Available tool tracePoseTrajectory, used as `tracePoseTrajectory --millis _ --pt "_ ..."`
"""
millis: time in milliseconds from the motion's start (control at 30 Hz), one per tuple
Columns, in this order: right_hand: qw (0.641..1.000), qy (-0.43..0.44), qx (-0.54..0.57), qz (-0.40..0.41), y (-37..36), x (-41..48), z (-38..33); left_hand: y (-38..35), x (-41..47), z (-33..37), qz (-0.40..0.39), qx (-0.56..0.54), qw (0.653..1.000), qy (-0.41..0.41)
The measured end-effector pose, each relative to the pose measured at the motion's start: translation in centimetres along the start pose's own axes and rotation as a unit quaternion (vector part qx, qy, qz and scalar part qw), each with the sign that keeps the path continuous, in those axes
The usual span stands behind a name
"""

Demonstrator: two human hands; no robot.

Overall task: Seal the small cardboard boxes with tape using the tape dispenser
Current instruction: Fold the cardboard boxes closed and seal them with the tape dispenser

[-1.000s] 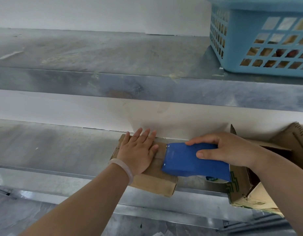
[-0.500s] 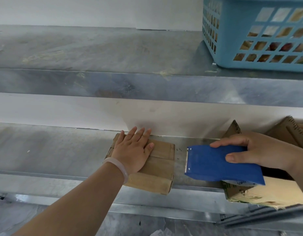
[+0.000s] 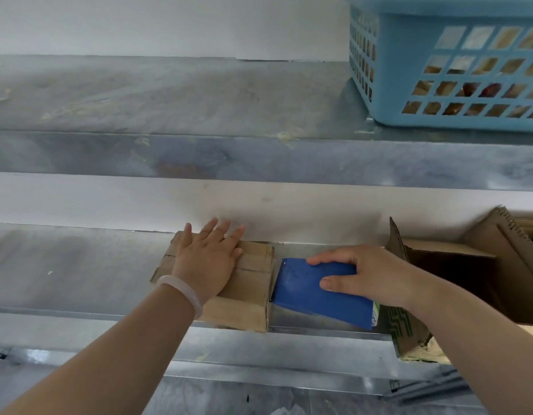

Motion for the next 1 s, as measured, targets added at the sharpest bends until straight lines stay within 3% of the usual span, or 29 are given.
tracePoseTrajectory --millis 133,300,667,1000 --pt "1.000 0.013 0.005 0.009 -0.7 0.8 -0.5 -0.7 0.3 1.2 -0.003 -0.129 0.992 0.002" --pt "1.000 0.002 0.028 0.008 -1.5 0.7 0.2 -1.6 0.3 1.3 -0.022 -0.068 0.997 0.006" --pt "0.998 -0.008 0.061 0.009 1.1 -3.2 1.1 -1.8 0.6 1.3 -0.046 -0.066 0.997 -0.004" --pt "0.993 -0.068 -0.091 0.030 -1.1 -0.7 -2.0 -1.9 0.8 1.4 -0.033 -0.062 0.998 -0.004"
Point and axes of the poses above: each hand's wrist, its own x-axis towards the middle knuckle, its own y-axis out of the back of the hand, z = x × y, the point moved 9 cm from there along x, towards the middle knuckle, and after that the axes turned 13 degrees about -z, right-handed, at the moved point
